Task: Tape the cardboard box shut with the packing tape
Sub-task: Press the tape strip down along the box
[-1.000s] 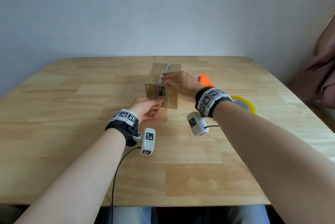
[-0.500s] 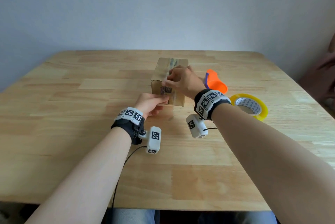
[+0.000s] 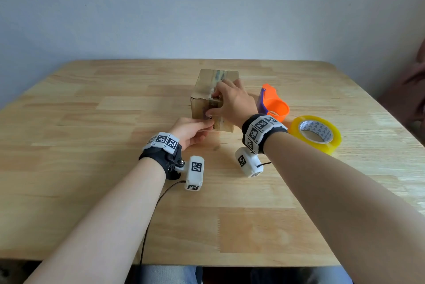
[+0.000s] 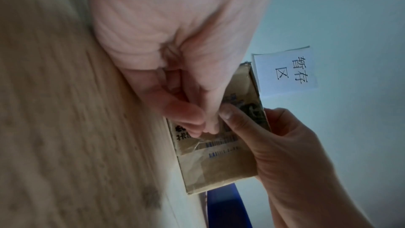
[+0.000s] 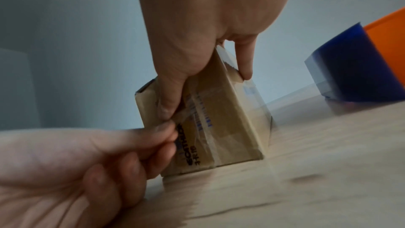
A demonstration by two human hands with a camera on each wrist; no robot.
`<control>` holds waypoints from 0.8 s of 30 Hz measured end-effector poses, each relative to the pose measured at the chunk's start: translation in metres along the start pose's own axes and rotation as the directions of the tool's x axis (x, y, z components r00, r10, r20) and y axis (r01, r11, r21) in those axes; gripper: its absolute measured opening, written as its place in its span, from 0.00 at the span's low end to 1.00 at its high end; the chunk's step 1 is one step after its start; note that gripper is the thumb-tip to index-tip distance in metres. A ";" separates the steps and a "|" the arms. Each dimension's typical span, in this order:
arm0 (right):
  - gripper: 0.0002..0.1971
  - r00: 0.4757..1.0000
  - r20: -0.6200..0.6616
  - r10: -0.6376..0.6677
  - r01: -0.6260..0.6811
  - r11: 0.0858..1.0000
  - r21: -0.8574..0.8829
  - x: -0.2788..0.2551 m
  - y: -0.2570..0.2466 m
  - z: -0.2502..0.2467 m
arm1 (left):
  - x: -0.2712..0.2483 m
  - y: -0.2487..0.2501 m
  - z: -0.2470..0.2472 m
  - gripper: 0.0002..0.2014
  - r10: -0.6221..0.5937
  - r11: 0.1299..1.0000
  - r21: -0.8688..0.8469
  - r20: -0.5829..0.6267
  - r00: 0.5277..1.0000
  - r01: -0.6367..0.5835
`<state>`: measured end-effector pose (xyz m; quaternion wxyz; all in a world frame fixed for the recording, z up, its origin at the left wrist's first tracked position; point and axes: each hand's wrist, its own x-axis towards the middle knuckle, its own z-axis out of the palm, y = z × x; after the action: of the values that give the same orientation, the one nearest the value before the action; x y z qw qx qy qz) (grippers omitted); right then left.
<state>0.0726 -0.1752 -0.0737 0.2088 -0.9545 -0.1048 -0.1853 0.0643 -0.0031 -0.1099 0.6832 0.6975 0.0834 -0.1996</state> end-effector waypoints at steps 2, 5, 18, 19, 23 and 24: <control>0.21 1.000 -0.022 0.004 -0.003 0.999 0.048 0.000 0.002 0.000 | -0.002 0.001 -0.002 0.07 -0.020 1.000 0.021 0.000 1.000 0.020; 0.19 0.999 -0.036 0.018 -0.014 0.992 0.126 0.001 0.004 -0.001 | -0.006 0.003 -0.006 0.08 -0.034 0.999 0.008 -0.013 0.999 0.035; 0.21 0.999 0.023 -0.029 0.026 0.993 0.118 -0.002 0.007 -0.008 | -0.016 0.031 -0.012 0.14 -0.017 1.000 0.017 -0.213 0.977 0.021; 0.20 1.000 0.020 -0.022 0.019 0.989 0.148 0.000 0.008 -0.008 | -0.015 0.034 -0.010 0.13 0.014 1.000 0.026 -0.251 0.968 -0.008; 0.19 0.998 0.058 -0.032 0.020 0.981 0.191 0.003 0.013 -0.012 | -0.011 0.046 -0.004 0.15 0.119 0.993 0.053 -0.324 0.939 -0.108; 0.21 0.996 0.078 -0.048 0.032 0.980 0.195 0.002 0.014 -0.012 | -0.010 0.047 -0.002 0.18 0.126 0.992 0.054 -0.306 0.944 -0.115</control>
<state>0.0745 -0.1932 -0.0677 0.2926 -0.9341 -0.1499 -0.1390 0.0740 -0.0025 -0.0626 0.6603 0.7358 0.1428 -0.0474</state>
